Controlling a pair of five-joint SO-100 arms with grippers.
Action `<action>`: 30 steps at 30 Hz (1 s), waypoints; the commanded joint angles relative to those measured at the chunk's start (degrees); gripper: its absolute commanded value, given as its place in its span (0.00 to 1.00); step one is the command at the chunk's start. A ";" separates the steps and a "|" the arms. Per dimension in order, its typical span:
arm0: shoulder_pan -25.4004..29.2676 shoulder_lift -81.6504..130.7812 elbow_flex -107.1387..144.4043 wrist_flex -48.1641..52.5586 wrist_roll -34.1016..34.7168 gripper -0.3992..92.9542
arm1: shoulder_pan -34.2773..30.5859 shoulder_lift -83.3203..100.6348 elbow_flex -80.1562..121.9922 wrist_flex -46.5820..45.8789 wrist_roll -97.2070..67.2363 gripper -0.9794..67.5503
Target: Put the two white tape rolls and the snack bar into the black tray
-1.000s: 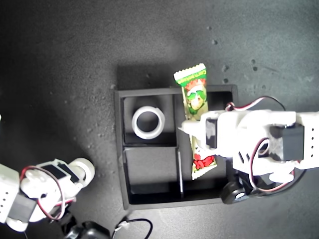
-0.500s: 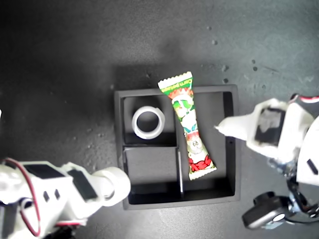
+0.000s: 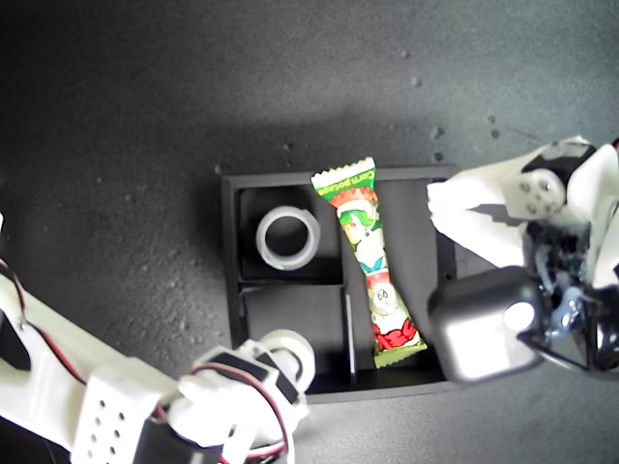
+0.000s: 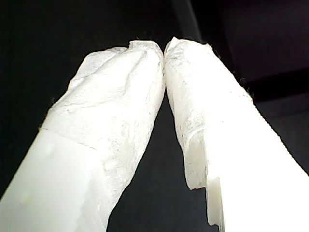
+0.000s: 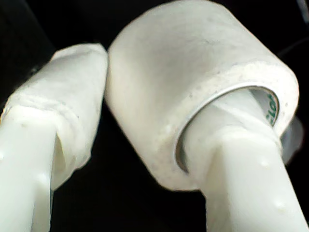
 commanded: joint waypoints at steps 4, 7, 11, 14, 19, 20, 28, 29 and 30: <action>1.41 2.64 -1.85 1.05 -0.88 0.19 | 0.53 1.67 -1.58 0.35 -0.62 0.01; 0.88 8.17 2.72 1.05 -0.35 0.19 | 0.79 1.85 -2.02 0.44 -0.79 0.01; 0.79 13.01 6.50 1.05 0.44 0.18 | 0.79 2.29 -2.02 0.44 -0.79 0.01; -0.62 20.04 16.00 1.05 -2.37 0.06 | 1.14 2.90 -2.02 0.44 -0.53 0.01; -4.83 36.83 35.68 0.70 -6.24 0.01 | 3.16 5.71 -2.02 0.44 -0.26 0.01; -5.98 40.34 39.64 0.62 -6.94 0.01 | 3.60 6.50 -2.02 0.44 0.18 0.01; -16.26 75.41 75.15 -9.84 -5.54 0.01 | 6.59 20.65 13.27 0.35 7.82 0.01; -16.70 78.93 78.66 -11.51 -5.36 0.01 | 6.59 23.64 17.14 0.35 8.17 0.01; -16.88 81.65 81.91 -12.66 -5.71 0.01 | 6.42 26.46 21.01 0.35 8.44 0.01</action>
